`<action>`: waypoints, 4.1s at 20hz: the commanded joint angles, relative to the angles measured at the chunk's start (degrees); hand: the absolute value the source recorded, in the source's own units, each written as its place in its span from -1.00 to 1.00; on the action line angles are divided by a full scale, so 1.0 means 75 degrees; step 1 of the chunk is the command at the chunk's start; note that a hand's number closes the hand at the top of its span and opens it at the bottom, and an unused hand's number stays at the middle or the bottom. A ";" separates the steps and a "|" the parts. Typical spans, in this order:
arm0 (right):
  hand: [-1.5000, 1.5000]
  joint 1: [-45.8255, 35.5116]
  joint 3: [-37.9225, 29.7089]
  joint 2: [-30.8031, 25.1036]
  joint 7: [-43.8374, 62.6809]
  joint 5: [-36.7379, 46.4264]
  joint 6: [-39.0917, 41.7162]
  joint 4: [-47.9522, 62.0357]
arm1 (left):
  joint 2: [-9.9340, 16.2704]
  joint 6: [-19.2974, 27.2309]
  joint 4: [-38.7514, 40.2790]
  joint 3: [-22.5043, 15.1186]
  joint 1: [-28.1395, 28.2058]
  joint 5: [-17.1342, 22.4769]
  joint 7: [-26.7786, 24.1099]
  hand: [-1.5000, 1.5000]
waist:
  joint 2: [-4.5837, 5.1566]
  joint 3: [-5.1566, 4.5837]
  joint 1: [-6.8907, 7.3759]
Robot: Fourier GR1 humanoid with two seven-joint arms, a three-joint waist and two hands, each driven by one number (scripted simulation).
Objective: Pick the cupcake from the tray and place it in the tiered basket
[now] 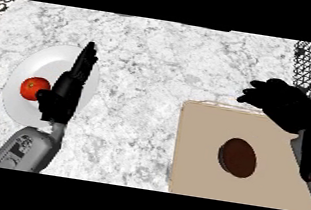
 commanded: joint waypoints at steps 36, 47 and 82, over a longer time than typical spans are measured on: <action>-1.00 -0.0290 -0.3108 -0.1190 -0.0545 0.6533 0.3332 -0.6651 | -0.0100 0.0209 -0.0538 -0.0050 0.0499 -0.0312 0.0292 0.00 | -0.0133 -0.0012 -0.0203; -1.00 -0.0240 -0.3144 -0.0967 -0.1028 0.8108 0.3054 -0.7241 | -0.0253 0.0278 -0.0685 -0.0217 0.0550 -0.0505 0.0374 0.00 | -0.0083 0.0003 -0.0029; -1.00 0.0611 0.0869 -0.2527 -0.5903 1.3499 -0.2496 -0.5595 | -0.0611 0.0322 -0.0497 -0.0298 0.0459 -0.0851 0.0326 0.00 | -0.0062 -0.0025 -0.0028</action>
